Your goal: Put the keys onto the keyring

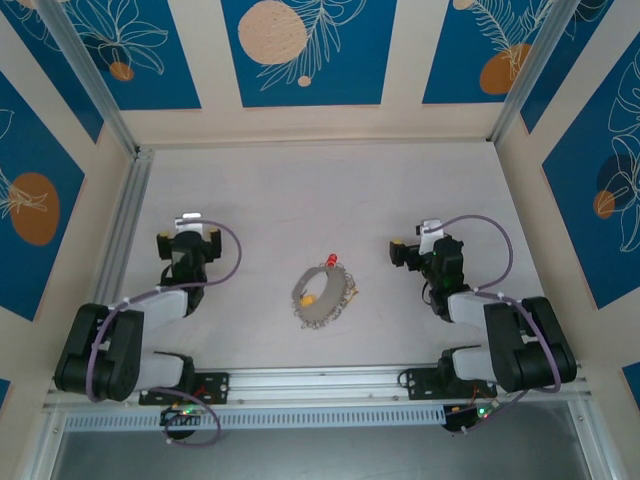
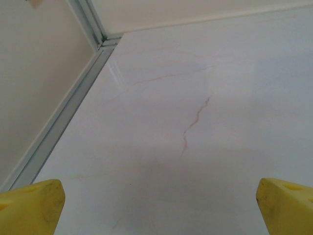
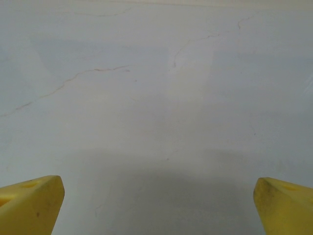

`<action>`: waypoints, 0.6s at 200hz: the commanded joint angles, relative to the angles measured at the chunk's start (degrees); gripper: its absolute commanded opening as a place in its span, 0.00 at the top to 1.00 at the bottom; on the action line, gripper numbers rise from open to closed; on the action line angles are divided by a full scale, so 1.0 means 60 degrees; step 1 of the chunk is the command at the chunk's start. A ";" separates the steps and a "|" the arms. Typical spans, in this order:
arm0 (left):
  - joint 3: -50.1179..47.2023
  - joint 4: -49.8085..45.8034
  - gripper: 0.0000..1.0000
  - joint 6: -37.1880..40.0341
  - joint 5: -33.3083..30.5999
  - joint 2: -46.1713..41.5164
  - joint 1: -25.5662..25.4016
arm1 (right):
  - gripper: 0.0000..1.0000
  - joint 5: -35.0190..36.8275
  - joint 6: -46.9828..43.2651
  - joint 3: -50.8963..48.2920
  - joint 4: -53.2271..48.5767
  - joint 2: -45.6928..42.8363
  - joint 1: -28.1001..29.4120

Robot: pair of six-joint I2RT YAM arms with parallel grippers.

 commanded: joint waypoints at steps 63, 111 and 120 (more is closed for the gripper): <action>0.0680 -0.0066 0.00 0.0630 0.2121 -0.0199 0.0562 | 0.01 -0.0620 0.0485 0.1267 0.1156 0.1971 -0.0769; -0.0201 0.1929 0.00 0.0072 0.2416 0.0904 0.0528 | 0.01 -0.0675 0.0887 0.1481 0.0798 0.2006 -0.1060; -0.0465 0.2804 0.00 0.0078 0.2405 0.1335 0.0509 | 0.01 -0.0675 0.0885 0.1483 0.0798 0.2006 -0.1065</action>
